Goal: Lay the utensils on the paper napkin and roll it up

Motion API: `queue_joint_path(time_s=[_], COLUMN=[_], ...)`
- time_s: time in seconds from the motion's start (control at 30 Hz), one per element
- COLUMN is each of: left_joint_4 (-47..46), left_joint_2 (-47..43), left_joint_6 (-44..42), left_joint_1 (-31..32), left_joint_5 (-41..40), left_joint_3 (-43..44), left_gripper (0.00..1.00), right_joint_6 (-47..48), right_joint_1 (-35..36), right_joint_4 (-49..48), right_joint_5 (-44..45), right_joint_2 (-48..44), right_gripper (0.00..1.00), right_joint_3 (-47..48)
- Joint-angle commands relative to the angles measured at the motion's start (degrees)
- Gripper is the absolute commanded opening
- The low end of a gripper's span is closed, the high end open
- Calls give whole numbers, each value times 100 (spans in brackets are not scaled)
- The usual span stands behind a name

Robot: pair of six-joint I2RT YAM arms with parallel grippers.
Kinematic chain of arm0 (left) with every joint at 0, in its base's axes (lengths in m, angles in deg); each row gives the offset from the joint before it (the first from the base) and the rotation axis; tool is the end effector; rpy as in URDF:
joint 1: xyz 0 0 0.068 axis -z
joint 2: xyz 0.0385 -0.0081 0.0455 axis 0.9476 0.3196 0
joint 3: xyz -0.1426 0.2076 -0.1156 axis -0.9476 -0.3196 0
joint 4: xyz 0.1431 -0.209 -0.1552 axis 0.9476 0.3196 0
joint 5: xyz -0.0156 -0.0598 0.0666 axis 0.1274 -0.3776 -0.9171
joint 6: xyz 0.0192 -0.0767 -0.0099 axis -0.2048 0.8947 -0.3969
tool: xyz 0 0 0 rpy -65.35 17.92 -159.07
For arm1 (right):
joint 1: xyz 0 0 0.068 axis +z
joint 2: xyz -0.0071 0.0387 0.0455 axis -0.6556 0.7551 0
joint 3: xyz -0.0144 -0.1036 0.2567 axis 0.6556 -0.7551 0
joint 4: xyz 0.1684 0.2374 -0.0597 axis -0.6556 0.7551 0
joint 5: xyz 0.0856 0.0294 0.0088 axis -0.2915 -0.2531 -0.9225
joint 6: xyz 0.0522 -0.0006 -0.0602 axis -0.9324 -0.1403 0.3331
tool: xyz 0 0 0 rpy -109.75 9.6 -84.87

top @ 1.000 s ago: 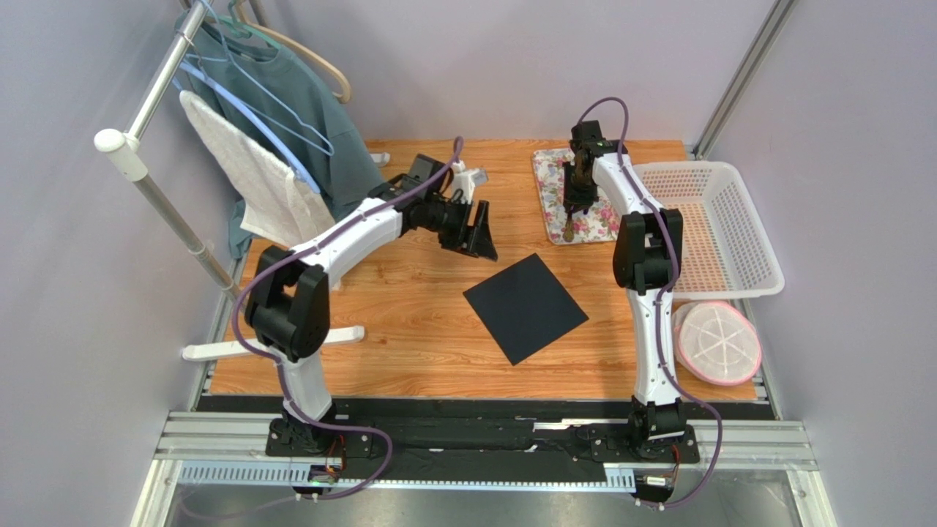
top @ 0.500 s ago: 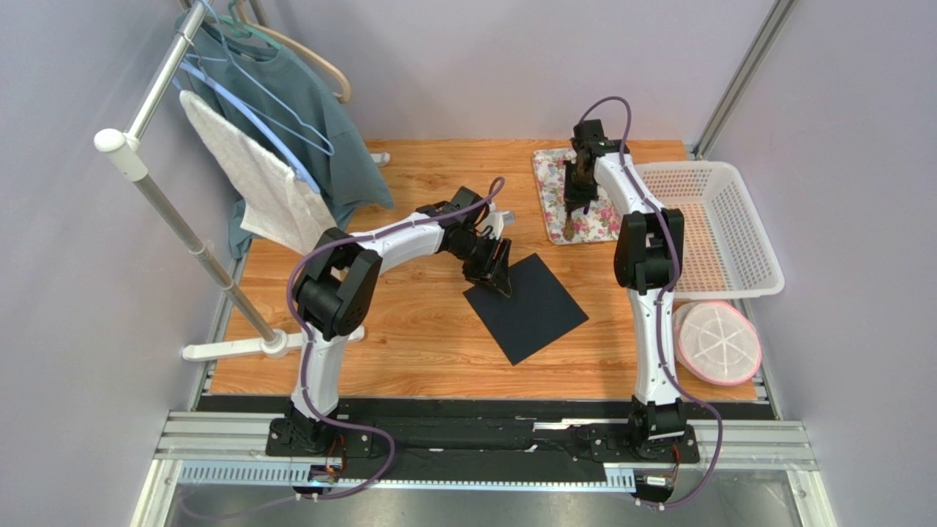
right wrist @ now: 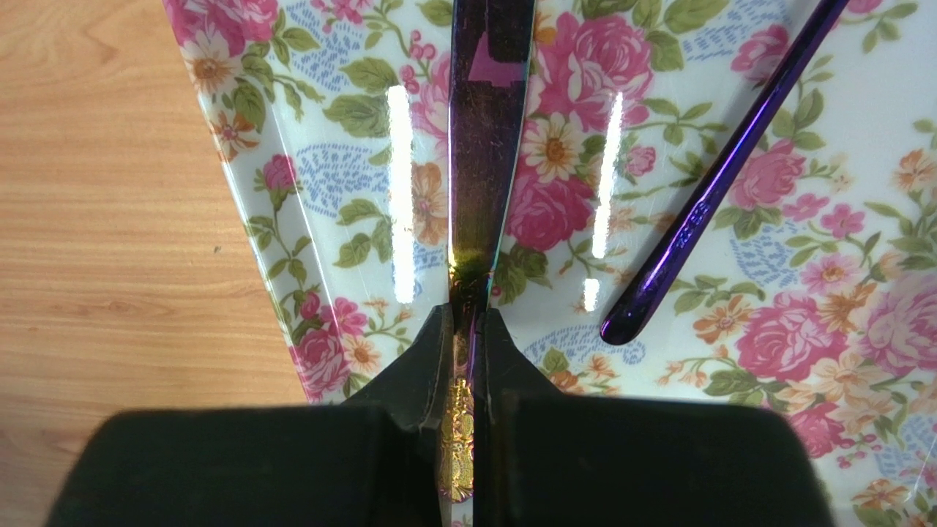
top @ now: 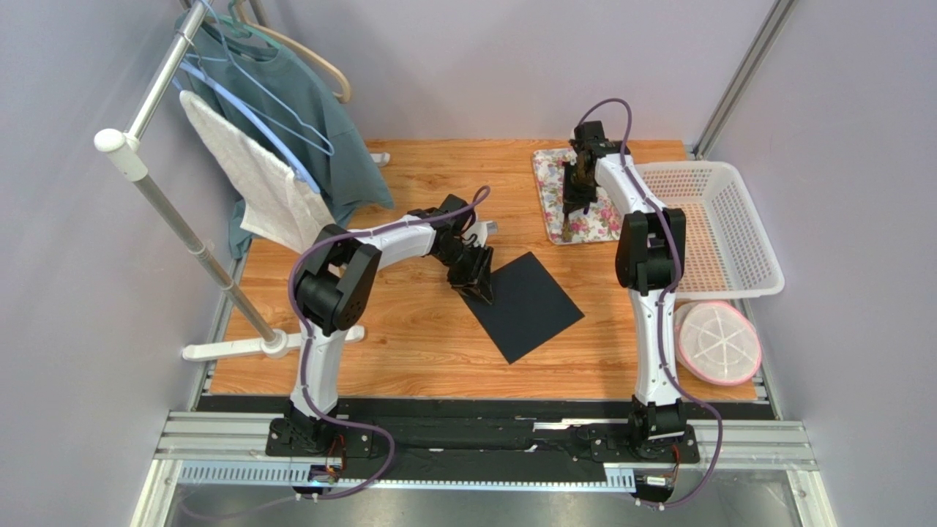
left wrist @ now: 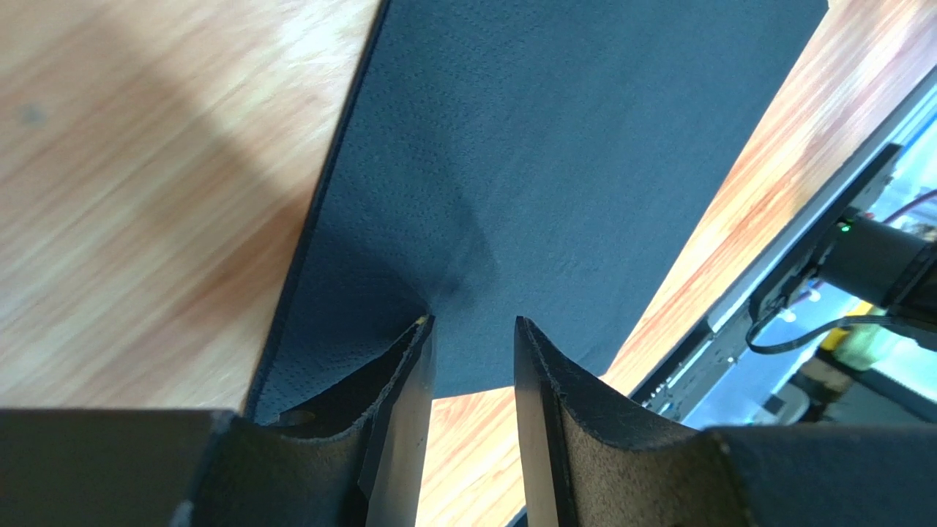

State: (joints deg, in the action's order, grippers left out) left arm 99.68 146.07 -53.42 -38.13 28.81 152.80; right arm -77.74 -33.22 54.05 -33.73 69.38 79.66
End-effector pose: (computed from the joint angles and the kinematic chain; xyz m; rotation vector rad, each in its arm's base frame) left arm 0.3659 -0.2857 0.0966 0.5136 2.8678 -1.0327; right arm 0.5725 0.0820 0.1387 0.0339 2.7399 0.1673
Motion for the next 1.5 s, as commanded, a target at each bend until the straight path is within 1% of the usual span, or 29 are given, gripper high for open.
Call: queue_joint_path(time_s=[0.0, 0.1, 0.13, 0.2, 0.3, 0.43, 0.67, 0.77, 0.8, 0.87, 0.9, 0.97, 1.0, 1.03, 1.07, 1.1, 1.13, 1.17, 1.2, 1.3, 1.47], left_joint_4=[281, 290, 273, 299, 308, 317, 88, 115, 71, -61, -79, -96, -88, -70, -70, -70, -79, -87, -79, -79, -61], left_joint_2=[54, -78, -130, -183, -289, -438, -632, -631, -666, -877, -947, -1132, -1193, -1316, -1387, -1457, -1588, -1651, -1703, -1984, -2292], left_joint_6=[-118, -101, -83, -40, 48, 110, 286, 216, 207, 207, 181, 163, 128, 110, 93, 49, 31, 22, -21, -92, -206], left_joint_1=[-168, -203, -212, -238, -273, -370, -572, -581, -581, -581, -581, -581, -581, -581, -581, -572, -572, -572, -564, -555, -537], left_joint_5=[-376, -534, -535, -657, -807, -869, -878, -729, -676, -666, -658, -658, -640, -649, -631, -631, -649, -649, -640, -684, -728], left_joint_3=[-302, -443, -495, -531, -610, -715, -786, -663, -654, -671, -645, -601, -549, -531, -513, -504, -496, -513, -513, -548, -531], left_gripper=[42, 41, 38, 37, 37, 37, 45, 54, 62, 68, 73, 77, 81, 85, 86, 88, 98, 98, 98, 99, 99], right_joint_6=[-15, -59, -68, -85, -77, 2, 11, -6, -15, -41, -24, 46, 125, 169, 213, 327, 389, 441, 485, 626, 811], right_joint_1=[69, 113, 122, 174, 227, 253, 315, 420, 447, 534, 552, 587, 579, 587, 587, 579, 579, 570, 552, 500, 429], right_joint_4=[-48, -22, -13, 40, 49, 119, 286, 321, 347, 356, 339, 295, 278, 260, 260, 286, 356, 391, 418, 444, 444], right_joint_5=[-242, -339, -391, -462, -488, -374, -471, -497, -506, -445, -401, -121, -50, 29, 187, 223, 258, 328, 329, 557, 671], right_joint_2=[-652, -837, -881, -1021, -1136, -1154, -1329, -1496, -1549, -1628, -1681, -1664, -1620, -1568, -1506, -1436, -1261, -1172, -1085, -891, -566], right_gripper=[0, 0, 0, 0, 0, 0, 0, 0, 0, 0, 0, 0, 0, 3, 7, 14, 19, 25, 34, 46, 44], right_joint_3=[-179, -276, -311, -398, -513, -434, -565, -741, -785, -960, -1013, -1032, -997, -962, -892, -726, -620, -532, -444, -215, 40])
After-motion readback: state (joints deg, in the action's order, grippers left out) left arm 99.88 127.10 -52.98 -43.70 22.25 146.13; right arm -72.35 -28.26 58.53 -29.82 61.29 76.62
